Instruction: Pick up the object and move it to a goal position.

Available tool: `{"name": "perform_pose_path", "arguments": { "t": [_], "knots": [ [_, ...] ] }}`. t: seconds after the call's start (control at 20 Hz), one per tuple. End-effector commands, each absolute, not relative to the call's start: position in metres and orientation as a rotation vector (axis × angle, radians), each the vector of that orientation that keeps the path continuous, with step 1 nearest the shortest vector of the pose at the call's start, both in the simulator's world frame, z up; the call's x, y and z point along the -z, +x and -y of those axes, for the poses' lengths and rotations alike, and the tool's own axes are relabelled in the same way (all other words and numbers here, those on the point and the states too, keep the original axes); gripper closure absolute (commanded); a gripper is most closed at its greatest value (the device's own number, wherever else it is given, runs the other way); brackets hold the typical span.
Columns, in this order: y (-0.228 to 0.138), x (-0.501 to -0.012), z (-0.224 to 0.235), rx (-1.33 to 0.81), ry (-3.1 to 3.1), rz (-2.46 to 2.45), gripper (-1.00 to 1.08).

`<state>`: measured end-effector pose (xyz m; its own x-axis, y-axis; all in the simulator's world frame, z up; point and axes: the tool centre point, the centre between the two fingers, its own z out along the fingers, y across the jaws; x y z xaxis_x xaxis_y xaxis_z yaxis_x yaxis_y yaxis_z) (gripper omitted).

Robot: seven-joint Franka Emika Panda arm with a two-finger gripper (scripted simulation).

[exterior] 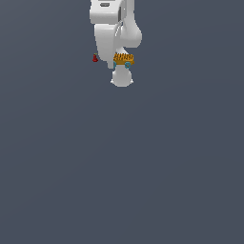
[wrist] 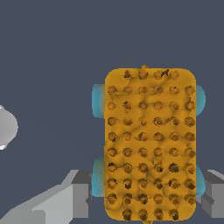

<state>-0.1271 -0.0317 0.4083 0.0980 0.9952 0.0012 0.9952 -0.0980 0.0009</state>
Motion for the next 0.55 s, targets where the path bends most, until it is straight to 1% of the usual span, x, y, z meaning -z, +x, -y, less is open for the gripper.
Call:
{"name": "perform_pose_path", "arguments": {
  "t": [0.0,0.25,0.5],
  "knots": [
    [-0.131,-0.42,0.032,0.001,-2.328,2.109,1.08],
    [-0.135,-0.433,0.033,0.0,-2.329,2.108,1.08],
    [-0.134,-0.434,0.033,0.0,-2.33,2.108,1.08]
  ]
}}
